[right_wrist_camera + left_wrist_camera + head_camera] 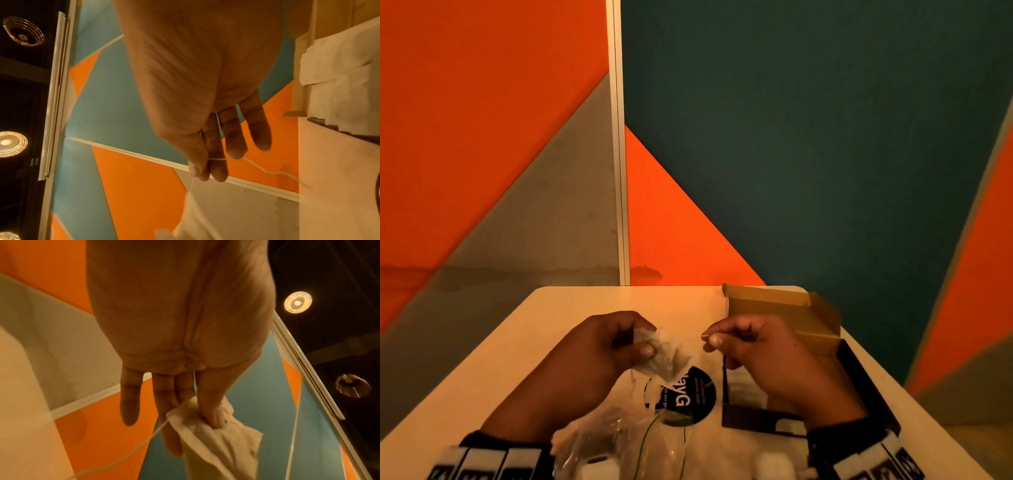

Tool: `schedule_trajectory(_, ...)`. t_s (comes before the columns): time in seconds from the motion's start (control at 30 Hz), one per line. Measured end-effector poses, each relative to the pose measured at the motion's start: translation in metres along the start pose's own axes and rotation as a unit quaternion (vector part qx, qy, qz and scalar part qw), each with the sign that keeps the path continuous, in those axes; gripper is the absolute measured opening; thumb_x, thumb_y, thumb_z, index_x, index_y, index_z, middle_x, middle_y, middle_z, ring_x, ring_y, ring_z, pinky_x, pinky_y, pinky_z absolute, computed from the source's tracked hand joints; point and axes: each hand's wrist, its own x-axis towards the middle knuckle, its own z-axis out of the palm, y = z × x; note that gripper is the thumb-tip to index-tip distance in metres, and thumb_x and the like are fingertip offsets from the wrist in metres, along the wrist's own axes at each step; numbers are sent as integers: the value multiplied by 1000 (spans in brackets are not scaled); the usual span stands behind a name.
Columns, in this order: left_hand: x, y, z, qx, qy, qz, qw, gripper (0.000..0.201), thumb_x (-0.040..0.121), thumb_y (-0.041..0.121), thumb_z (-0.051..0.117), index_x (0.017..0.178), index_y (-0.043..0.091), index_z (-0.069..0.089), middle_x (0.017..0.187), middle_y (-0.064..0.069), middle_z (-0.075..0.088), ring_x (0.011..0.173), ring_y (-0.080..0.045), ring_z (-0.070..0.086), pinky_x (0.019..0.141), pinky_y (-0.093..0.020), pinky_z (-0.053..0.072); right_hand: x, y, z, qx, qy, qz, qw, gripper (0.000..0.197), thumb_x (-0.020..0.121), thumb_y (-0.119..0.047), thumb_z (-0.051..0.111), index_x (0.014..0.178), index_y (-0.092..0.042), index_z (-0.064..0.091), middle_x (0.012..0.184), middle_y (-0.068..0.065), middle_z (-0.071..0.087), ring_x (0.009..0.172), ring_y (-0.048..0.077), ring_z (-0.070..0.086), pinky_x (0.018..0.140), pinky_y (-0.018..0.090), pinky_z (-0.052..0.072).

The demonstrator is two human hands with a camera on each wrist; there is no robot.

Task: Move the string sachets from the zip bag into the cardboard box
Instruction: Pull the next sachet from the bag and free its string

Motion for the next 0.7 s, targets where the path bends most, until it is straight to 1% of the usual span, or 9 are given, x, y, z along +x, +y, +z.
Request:
schedule_trajectory(0.07, -2, 0, 0, -85, -2, 13, 996, 9, 87, 0, 65, 89, 6, 72, 84, -9, 76, 77, -13, 71, 70, -15, 52, 0, -1, 1, 7, 11, -7, 1000, 16, 94, -26, 68, 87, -36, 78, 89, -11, 77, 70, 2, 63, 71, 29, 56)
schedule_trajectory(0.13, -1, -1, 0, -171, 17, 26, 985, 5, 82, 1, 67, 86, 2, 71, 83, -15, 75, 78, -20, 70, 69, -19, 54, -2, -4, 4, 9, 18, -7, 1000, 13, 94, -30, 67, 89, -36, 77, 90, -13, 77, 71, 1, 62, 70, 29, 55)
schedule_trajectory(0.17, 0, -3, 1, -216, 24, 34, 976, 10, 78, 7, 72, 86, 0, 70, 85, -19, 73, 80, -25, 70, 71, -24, 57, -3, -6, 6, 16, 14, -6, 1000, 12, 94, -31, 67, 89, -34, 77, 91, -13, 77, 71, 0, 62, 72, 30, 56)
schedule_trajectory(0.27, 4, -8, 5, -329, 16, 43, 943, 49, 60, 30, 92, 91, 0, 69, 94, -26, 69, 87, -34, 67, 78, -36, 59, -7, -17, 12, 37, -13, -7, 999, 16, 95, -31, 65, 85, -31, 77, 86, -16, 76, 66, 1, 61, 71, 28, 56)
schedule_trajectory(0.3, 5, -8, 7, -357, 13, 43, 933, 50, 60, 29, 91, 94, 0, 67, 97, -27, 68, 89, -35, 66, 80, -39, 59, -8, -20, 13, 43, -25, -11, 999, 17, 95, -29, 64, 83, -31, 76, 81, -17, 75, 63, -2, 61, 69, 25, 55)
schedule_trajectory(0.43, 6, -6, 18, -425, -5, 40, 904, 24, 87, 8, 68, 107, -2, 61, 112, -30, 64, 99, -39, 64, 85, -47, 56, -14, -29, 17, 50, -76, -7, 996, 19, 96, -23, 63, 80, -30, 70, 62, -21, 69, 58, -6, 59, 59, 11, 49)
schedule_trajectory(0.53, 5, -5, 22, -455, -22, 45, 889, 35, 81, 12, 70, 111, -2, 61, 114, -30, 63, 100, -38, 64, 86, -49, 55, -15, -32, 19, 57, -92, 7, 994, 29, 95, -24, 66, 67, -32, 70, 62, -17, 70, 61, 0, 60, 62, 14, 51)
schedule_trajectory(0.6, 6, -6, 24, -469, -24, 41, 882, 41, 80, 11, 70, 116, -4, 58, 115, -30, 62, 101, -38, 64, 85, -46, 56, -15, -30, 20, 37, -87, 10, 995, 29, 93, -30, 69, 64, -34, 72, 66, -11, 72, 66, 4, 63, 66, 22, 54)
schedule_trajectory(0.7, 6, -6, 25, -465, -18, 34, 885, 46, 82, 9, 70, 122, -8, 54, 116, -34, 63, 100, -39, 65, 84, -43, 57, -12, -23, 21, 12, -31, -6, 999, 4, 89, -35, 72, 88, -32, 73, 91, -12, 75, 90, 6, 69, 82, 34, 59)
